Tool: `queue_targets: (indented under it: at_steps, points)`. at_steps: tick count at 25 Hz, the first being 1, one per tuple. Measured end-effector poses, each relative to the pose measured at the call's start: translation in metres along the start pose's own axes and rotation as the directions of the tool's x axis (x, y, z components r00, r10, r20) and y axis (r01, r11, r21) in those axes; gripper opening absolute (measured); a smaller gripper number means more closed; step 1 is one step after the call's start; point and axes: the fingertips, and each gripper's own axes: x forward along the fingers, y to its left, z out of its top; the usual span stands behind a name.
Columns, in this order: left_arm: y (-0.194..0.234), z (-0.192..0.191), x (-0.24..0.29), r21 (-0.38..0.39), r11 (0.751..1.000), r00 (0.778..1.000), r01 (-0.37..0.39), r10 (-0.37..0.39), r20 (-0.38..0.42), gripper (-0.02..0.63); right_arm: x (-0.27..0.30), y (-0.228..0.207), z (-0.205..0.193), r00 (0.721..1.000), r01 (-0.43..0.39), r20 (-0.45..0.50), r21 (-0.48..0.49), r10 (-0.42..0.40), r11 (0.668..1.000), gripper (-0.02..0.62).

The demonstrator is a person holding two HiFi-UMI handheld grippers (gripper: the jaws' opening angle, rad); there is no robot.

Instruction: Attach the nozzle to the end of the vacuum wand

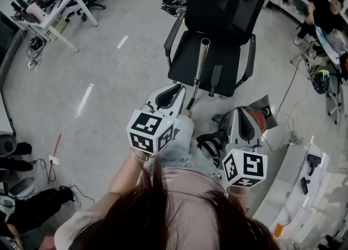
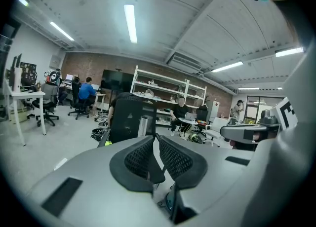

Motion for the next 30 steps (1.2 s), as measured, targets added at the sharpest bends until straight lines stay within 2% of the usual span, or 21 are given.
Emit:
queue_targets:
  at_steps: [17,22,30]
  points:
    - [0.021,0.011,0.060,0.041,0.999,1.000,0.004,-0.003,-0.027,0.033,0.037,-0.011,-0.003,0.999,-0.024,-0.043,0.018,0.024,1.000,0.026]
    - [0.027,0.014,0.077,0.042,0.999,0.999,0.026,-0.024,-0.043,0.078,0.048,-0.016,-0.005,0.998,-0.014,-0.059,0.022,0.015,1.000,0.026]
    - [0.034,0.014,0.114,0.054,0.998,0.997,0.036,-0.032,-0.073,0.113,0.064,-0.031,-0.007,0.996,0.006,-0.094,0.036,-0.003,0.999,0.026]
